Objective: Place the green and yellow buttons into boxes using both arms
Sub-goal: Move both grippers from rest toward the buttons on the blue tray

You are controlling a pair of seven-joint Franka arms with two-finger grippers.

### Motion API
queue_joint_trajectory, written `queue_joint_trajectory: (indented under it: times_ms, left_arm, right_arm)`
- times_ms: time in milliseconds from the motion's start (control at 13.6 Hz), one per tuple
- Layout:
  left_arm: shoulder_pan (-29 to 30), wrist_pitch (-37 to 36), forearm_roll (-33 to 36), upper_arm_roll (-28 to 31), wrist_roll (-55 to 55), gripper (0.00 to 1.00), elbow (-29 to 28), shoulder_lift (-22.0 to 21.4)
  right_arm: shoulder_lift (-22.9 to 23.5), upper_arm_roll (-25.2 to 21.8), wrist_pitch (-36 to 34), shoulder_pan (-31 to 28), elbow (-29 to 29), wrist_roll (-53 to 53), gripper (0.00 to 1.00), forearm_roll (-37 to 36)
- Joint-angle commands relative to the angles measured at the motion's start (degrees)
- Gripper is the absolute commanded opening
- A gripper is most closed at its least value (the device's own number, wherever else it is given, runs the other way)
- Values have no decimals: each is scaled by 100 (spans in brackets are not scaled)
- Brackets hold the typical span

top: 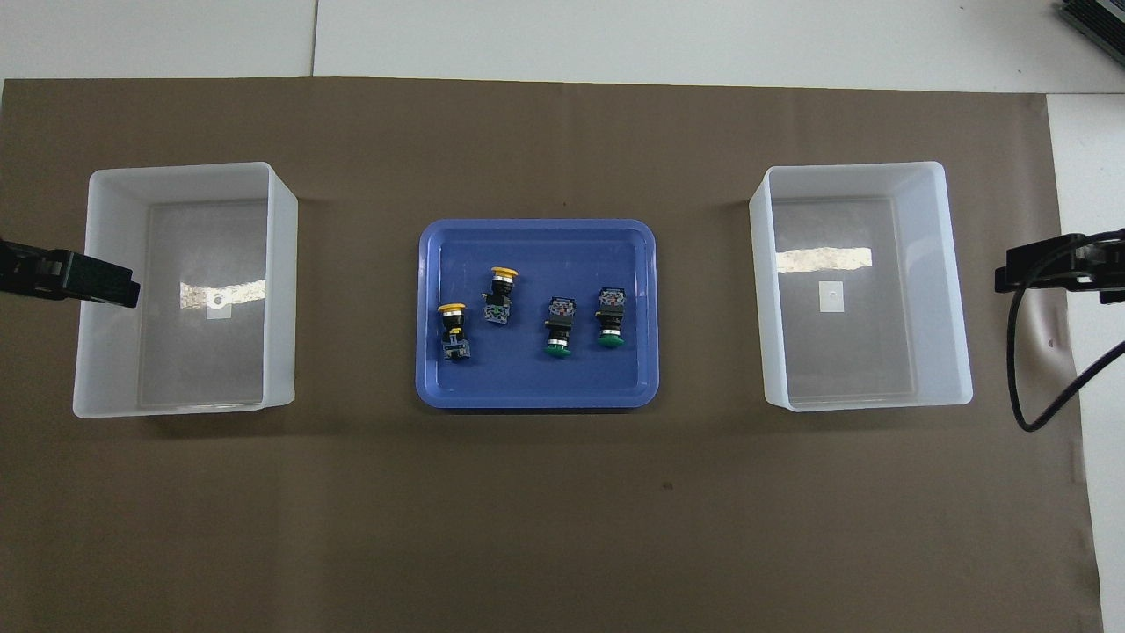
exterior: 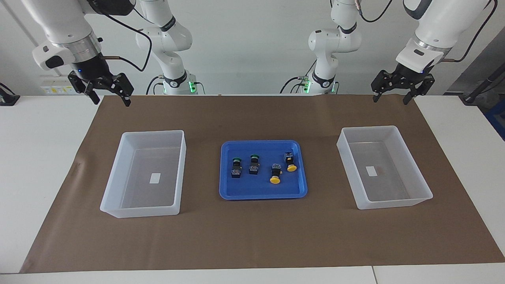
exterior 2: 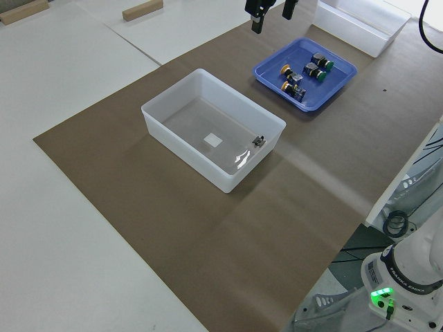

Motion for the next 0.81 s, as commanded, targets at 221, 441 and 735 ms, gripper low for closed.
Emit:
queue_joint_trajectory:
  times_ms: [221, 441, 735]
  left_arm:
    - [56, -8, -88, -14, -8, 100, -173, -156]
    - [47, -43, -80, -14, 19, 100, -173, -156]
    - [-14, -43, -79, -22, 19, 100, -173, -165]
  right_arm:
    - [-9, 45, 50, -16, 7, -6, 100, -110]
    - [-115, 63, 120, -25, -220, -5, 100, -49]
    - [-19, 124, 384, 307, -213, 3, 100, -136]
